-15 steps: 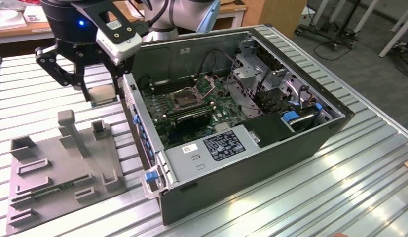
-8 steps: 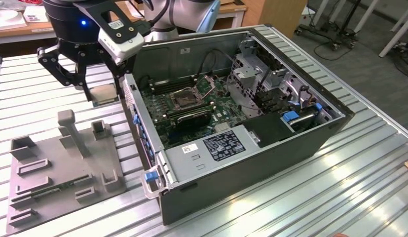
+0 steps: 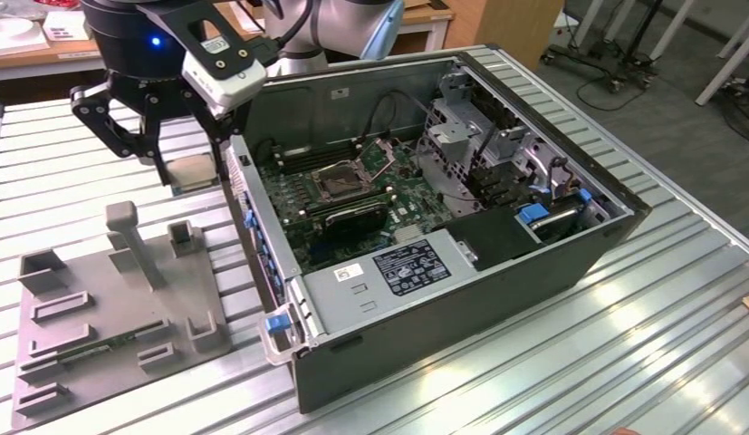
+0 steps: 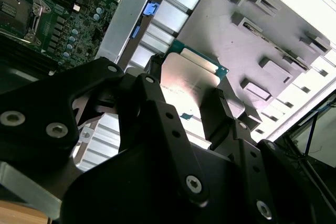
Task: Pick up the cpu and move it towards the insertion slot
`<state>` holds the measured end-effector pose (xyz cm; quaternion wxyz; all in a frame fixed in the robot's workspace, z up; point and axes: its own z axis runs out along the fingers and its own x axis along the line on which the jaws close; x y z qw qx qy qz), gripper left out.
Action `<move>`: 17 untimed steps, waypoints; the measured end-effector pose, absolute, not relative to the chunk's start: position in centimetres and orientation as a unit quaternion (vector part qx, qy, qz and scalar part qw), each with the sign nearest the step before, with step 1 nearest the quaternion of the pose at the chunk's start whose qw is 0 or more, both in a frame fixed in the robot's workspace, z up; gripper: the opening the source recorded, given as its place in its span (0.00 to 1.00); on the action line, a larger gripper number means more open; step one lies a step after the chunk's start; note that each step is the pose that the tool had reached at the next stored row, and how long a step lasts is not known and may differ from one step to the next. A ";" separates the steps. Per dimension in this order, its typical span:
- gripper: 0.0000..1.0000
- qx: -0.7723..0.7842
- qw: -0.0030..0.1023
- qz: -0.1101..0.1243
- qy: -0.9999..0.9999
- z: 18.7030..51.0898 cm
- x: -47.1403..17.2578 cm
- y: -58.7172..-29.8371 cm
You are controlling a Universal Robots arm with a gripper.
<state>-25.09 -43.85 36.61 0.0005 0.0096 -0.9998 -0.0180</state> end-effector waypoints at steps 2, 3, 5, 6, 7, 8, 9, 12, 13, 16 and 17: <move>0.54 0.010 0.001 -0.018 -1.000 36.6 -25.0 -43.9; 0.54 0.010 0.001 -0.018 -1.000 36.6 -25.0 -43.9; 0.54 0.010 0.000 -0.018 -1.000 36.6 -24.9 -43.9; 0.54 0.010 0.001 -0.018 -1.000 36.6 -24.9 -43.9; 0.54 0.010 0.001 -0.018 -1.000 36.6 -24.8 -43.9; 0.54 0.010 0.001 -0.018 -1.000 36.6 -24.8 -43.9; 0.54 0.010 0.001 -0.018 -1.000 36.6 -24.7 -43.9; 0.54 0.010 0.001 -0.018 -1.000 36.6 -24.5 -43.9; 0.54 0.010 0.001 -0.018 -1.000 36.6 -24.4 -43.9; 0.54 0.010 0.001 -0.018 -1.000 36.6 -24.2 -43.9; 0.54 0.010 0.001 -0.018 -1.000 36.6 -24.1 -43.9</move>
